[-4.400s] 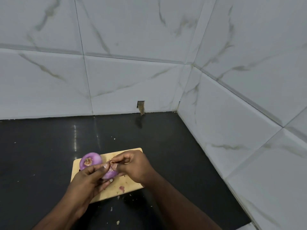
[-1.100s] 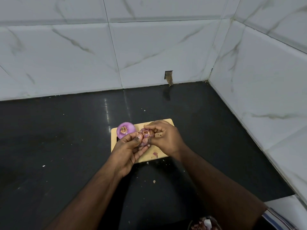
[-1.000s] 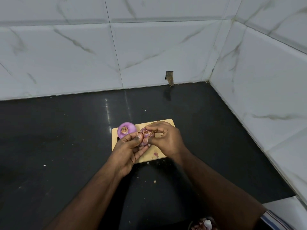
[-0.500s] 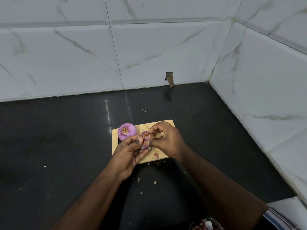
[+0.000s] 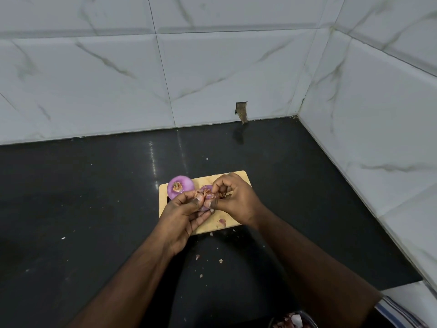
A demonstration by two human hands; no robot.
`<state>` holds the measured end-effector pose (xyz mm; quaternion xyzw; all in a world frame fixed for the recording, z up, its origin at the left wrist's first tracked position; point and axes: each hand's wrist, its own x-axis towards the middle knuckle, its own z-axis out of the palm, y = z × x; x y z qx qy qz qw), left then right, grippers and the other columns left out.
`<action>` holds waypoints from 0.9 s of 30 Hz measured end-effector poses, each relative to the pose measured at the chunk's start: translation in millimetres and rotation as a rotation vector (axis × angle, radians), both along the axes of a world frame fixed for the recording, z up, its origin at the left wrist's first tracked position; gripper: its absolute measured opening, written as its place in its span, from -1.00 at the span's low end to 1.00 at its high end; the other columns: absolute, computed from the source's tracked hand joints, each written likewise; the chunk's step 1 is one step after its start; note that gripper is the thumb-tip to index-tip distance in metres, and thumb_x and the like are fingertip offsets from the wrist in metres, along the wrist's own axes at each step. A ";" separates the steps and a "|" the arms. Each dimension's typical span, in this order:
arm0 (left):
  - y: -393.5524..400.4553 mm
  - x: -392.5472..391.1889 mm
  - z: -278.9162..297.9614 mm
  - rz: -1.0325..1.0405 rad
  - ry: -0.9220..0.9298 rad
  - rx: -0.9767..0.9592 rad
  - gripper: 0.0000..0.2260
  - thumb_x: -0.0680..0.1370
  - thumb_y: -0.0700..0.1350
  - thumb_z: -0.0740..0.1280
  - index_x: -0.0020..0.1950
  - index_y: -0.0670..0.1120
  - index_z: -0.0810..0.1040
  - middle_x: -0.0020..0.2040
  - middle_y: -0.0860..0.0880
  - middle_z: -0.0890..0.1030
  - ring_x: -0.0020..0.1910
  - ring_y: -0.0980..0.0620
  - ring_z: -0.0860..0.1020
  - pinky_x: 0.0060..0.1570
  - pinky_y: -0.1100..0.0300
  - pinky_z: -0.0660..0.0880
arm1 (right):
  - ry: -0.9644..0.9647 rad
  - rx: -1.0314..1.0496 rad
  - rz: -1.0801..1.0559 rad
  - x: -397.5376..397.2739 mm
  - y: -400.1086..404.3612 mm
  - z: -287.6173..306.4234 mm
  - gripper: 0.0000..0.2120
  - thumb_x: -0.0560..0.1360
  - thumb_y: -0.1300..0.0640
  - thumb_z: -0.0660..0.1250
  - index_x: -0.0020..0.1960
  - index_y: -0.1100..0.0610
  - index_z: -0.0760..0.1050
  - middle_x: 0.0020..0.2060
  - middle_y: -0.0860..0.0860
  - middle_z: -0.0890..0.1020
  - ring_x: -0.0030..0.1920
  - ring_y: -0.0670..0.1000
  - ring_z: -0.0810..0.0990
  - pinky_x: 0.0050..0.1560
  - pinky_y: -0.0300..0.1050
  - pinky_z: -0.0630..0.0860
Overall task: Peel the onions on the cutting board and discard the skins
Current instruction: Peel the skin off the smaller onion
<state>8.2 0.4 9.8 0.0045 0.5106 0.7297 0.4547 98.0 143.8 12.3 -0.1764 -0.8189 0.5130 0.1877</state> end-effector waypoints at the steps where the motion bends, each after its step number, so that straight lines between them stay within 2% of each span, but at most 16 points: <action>1: 0.0 -0.5 0.1 0.000 0.002 -0.001 -0.89 0.62 -0.31 0.30 0.09 -0.22 0.61 -0.08 -0.17 0.71 -0.17 0.03 0.70 -0.14 0.18 0.67 | -0.003 0.000 -0.002 0.5 -0.5 -0.5 -0.72 0.30 0.21 0.62 -0.21 -0.01 0.53 -0.12 0.04 0.51 -0.19 -0.19 0.46 -0.11 -0.31 0.48; 3: -0.2 -1.9 0.0 -0.004 0.008 -0.001 -0.88 0.62 -0.30 0.31 0.12 -0.23 0.60 -0.08 -0.16 0.71 -0.17 0.04 0.70 -0.14 0.18 0.66 | -0.014 -0.009 -0.016 0.3 -2.2 -1.5 -0.73 0.31 0.19 0.61 -0.24 -0.01 0.53 -0.10 0.04 0.52 -0.18 -0.18 0.50 -0.15 -0.22 0.56; 5: -0.3 -2.5 -0.1 -0.003 0.007 -0.001 -0.90 0.61 -0.30 0.32 0.09 -0.21 0.61 -0.07 -0.17 0.72 -0.17 0.03 0.70 -0.15 0.18 0.66 | 0.004 -0.014 -0.019 -1.0 -2.3 -1.6 -0.72 0.29 0.19 0.62 -0.18 0.01 0.54 -0.11 0.07 0.54 -0.17 -0.15 0.50 -0.12 -0.14 0.56; 9: -0.2 -2.4 -0.9 0.002 0.006 0.001 -0.91 0.61 -0.30 0.32 0.05 -0.20 0.60 -0.05 -0.18 0.72 -0.17 0.03 0.71 -0.14 0.17 0.67 | 0.026 -0.017 -0.012 -1.1 -1.1 0.6 -0.67 0.27 0.21 0.63 -0.08 0.02 0.57 -0.11 0.10 0.53 -0.18 -0.18 0.44 -0.08 -0.23 0.47; 12: 0.0 -3.0 -2.1 -0.007 0.009 -0.002 -0.90 0.61 -0.30 0.32 0.08 -0.20 0.60 -0.03 -0.18 0.72 -0.15 0.03 0.71 -0.13 0.17 0.67 | 0.015 -0.006 -0.024 0.1 -0.9 2.7 -0.70 0.27 0.19 0.63 -0.13 0.03 0.56 -0.12 0.08 0.54 -0.17 -0.14 0.47 -0.08 -0.18 0.49; 15: 0.2 -3.9 -1.9 -0.007 0.009 -0.001 -0.89 0.61 -0.30 0.32 0.10 -0.21 0.61 0.00 -0.19 0.71 -0.13 0.01 0.70 -0.11 0.16 0.67 | 0.003 0.008 -0.031 -0.1 -1.5 1.7 -0.69 0.28 0.18 0.63 -0.22 -0.02 0.51 -0.14 -0.01 0.53 -0.19 -0.14 0.49 -0.12 -0.28 0.48; 19: -1.1 -3.5 -2.9 0.003 -0.004 -0.005 -0.88 0.60 -0.30 0.33 0.12 -0.22 0.60 0.07 -0.24 0.68 -0.08 -0.01 0.68 -0.09 0.14 0.67 | -0.039 0.023 -0.033 -1.3 -1.4 -1.4 -0.70 0.30 0.17 0.62 -0.22 -0.03 0.50 -0.12 -0.03 0.53 -0.19 -0.18 0.49 -0.13 -0.34 0.47; 21: -1.1 -2.6 -2.1 0.024 -0.042 0.022 -0.79 0.60 -0.29 0.34 0.22 -0.28 0.57 0.09 -0.29 0.68 -0.07 -0.04 0.69 -0.08 0.12 0.67 | -0.031 -0.065 -0.020 -0.5 0.8 0.7 -0.76 0.33 0.22 0.60 -0.13 0.06 0.57 -0.06 0.00 0.59 -0.14 -0.16 0.56 -0.04 -0.30 0.53; 24: -3.0 -3.0 2.4 0.017 -0.082 0.051 -0.70 0.59 -0.26 0.34 0.31 -0.31 0.51 0.09 -0.30 0.69 -0.03 -0.14 0.71 -0.02 0.04 0.68 | 0.000 -0.366 0.036 3.6 6.4 3.0 -0.73 0.44 0.35 0.48 0.12 0.17 0.62 0.01 0.10 0.69 -0.06 -0.01 0.68 0.06 -0.11 0.63; 27: -6.6 -3.8 6.5 -0.059 -0.093 0.053 -0.74 0.60 -0.26 0.32 0.30 -0.18 0.54 0.16 -0.27 0.68 0.04 -0.19 0.70 0.04 0.01 0.67 | -0.001 -0.371 -0.014 4.8 9.6 5.1 -0.83 0.48 0.38 0.43 0.05 0.24 0.65 -0.12 0.13 0.72 -0.15 -0.04 0.68 -0.06 -0.18 0.64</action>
